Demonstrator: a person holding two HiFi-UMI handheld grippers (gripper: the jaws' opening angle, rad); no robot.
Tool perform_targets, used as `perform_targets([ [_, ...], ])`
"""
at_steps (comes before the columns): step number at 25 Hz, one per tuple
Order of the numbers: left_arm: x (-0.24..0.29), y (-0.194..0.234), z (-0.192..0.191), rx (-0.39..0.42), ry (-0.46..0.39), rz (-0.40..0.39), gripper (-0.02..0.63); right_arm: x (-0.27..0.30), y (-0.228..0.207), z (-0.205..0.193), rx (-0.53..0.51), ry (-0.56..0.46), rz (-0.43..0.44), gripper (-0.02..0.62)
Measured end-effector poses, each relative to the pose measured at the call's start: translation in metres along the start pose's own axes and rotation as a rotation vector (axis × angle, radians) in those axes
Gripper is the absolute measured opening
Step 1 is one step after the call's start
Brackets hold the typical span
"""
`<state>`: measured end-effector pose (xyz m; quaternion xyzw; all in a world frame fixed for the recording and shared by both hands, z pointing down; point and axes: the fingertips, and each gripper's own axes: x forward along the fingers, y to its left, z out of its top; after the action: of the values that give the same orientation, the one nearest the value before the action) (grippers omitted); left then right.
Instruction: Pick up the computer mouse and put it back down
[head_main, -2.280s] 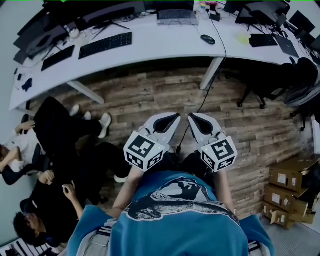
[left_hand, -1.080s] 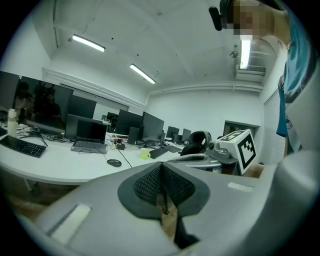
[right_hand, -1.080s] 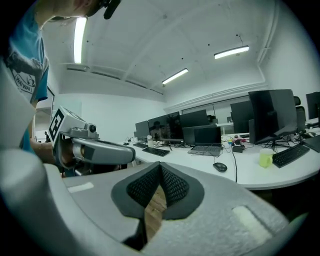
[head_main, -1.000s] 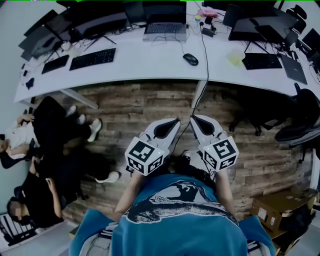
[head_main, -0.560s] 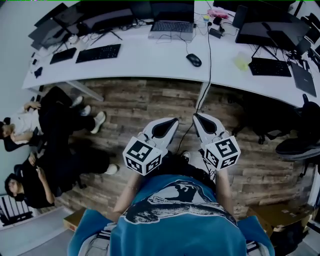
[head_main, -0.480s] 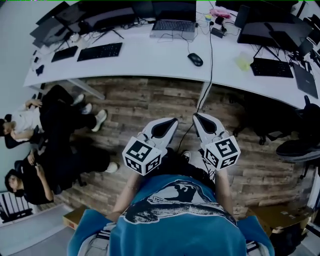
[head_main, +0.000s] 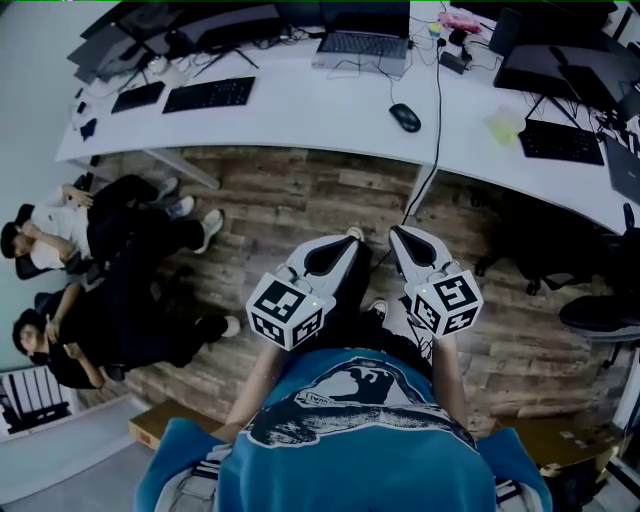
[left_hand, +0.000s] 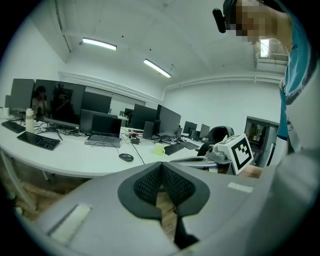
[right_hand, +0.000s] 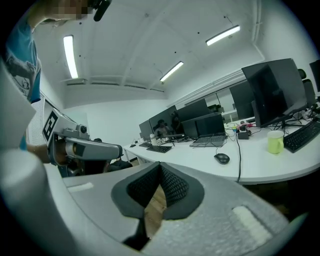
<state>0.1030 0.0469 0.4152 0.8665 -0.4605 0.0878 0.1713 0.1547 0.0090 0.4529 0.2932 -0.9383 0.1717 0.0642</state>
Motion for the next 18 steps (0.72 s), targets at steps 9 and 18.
perform_targets([
  [9,0.053,0.047,0.027,0.016,-0.009,-0.053,0.012,0.046,-0.053,0.021,-0.026,0.032,-0.048,0.003],
  [18,0.098,0.123,0.065,0.026,-0.015,-0.083,0.012,0.115,-0.125,0.045,-0.050,0.097,-0.135,0.003],
])
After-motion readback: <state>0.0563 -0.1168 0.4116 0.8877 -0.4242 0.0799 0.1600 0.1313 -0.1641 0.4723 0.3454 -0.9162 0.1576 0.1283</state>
